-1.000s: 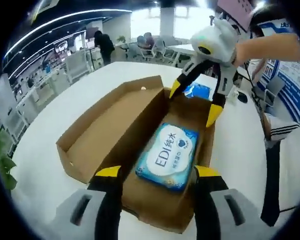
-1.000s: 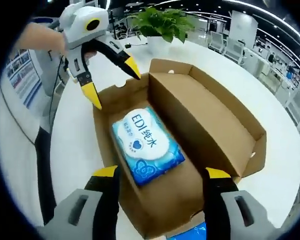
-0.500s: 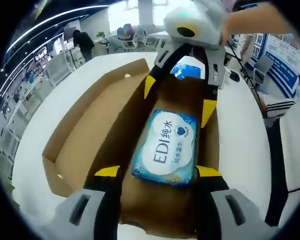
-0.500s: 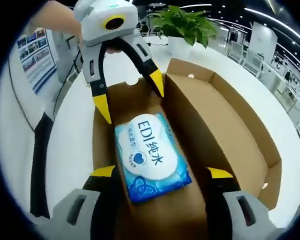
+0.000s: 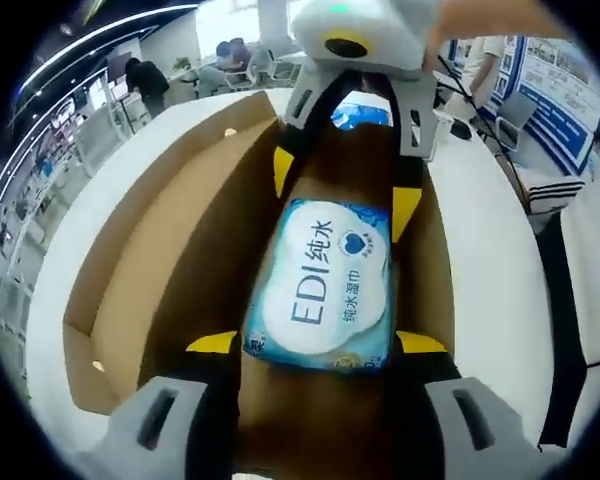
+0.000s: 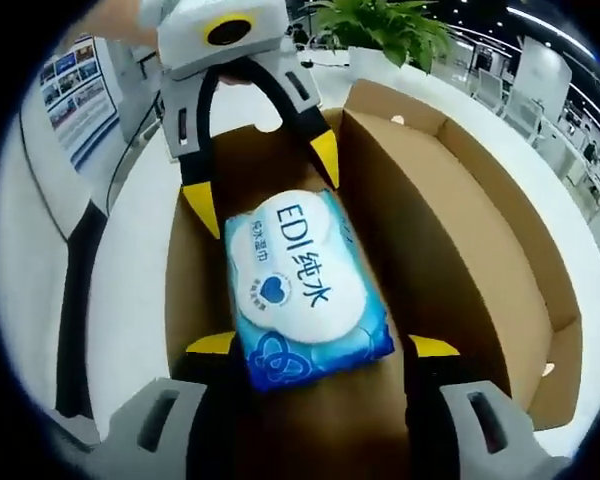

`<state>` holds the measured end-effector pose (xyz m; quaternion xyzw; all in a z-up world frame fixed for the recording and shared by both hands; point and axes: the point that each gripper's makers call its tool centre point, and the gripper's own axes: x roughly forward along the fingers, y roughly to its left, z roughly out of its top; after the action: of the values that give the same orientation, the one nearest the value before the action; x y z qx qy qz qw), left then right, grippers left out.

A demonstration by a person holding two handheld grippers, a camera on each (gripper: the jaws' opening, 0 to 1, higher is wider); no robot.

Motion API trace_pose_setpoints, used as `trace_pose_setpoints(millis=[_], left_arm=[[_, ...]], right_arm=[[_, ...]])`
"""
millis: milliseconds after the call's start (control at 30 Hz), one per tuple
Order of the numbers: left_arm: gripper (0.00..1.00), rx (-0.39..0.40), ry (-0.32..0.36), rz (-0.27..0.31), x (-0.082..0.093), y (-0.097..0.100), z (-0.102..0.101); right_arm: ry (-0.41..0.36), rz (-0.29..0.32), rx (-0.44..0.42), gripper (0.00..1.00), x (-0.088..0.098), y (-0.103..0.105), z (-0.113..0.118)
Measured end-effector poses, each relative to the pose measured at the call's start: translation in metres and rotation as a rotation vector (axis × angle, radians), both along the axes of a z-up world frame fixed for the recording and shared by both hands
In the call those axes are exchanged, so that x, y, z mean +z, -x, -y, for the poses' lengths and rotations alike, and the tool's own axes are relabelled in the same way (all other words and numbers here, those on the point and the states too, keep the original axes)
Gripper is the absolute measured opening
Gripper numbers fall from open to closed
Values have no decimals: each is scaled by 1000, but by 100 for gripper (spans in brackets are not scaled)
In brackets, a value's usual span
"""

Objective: Operate the shoe box by opening the lid, removing the specified soft item, and placing it in the target area until the item is outside and the box remains undamaged.

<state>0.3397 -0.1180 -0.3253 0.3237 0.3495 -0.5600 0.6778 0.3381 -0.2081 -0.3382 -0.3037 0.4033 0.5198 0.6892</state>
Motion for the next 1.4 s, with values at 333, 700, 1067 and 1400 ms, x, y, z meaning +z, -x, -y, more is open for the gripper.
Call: trace_pose_setpoints(millis=[333,700,1067,1400], left_arm=[[64,-15,-3,-32,-10,1,4],[69,-35,-40,-51,-26,1,5],[70,-52,-86,-50,-35,-5,0],[74,-34,-114,-55,-47,-6,-3]], right_arm=[[-12,-13,39,65,-8,2,-7],[-2,-12,80,67,-21,2,-10],[31,-21,17,67,-26,2,-10],[62,-13,13,74,-38,3,-18]])
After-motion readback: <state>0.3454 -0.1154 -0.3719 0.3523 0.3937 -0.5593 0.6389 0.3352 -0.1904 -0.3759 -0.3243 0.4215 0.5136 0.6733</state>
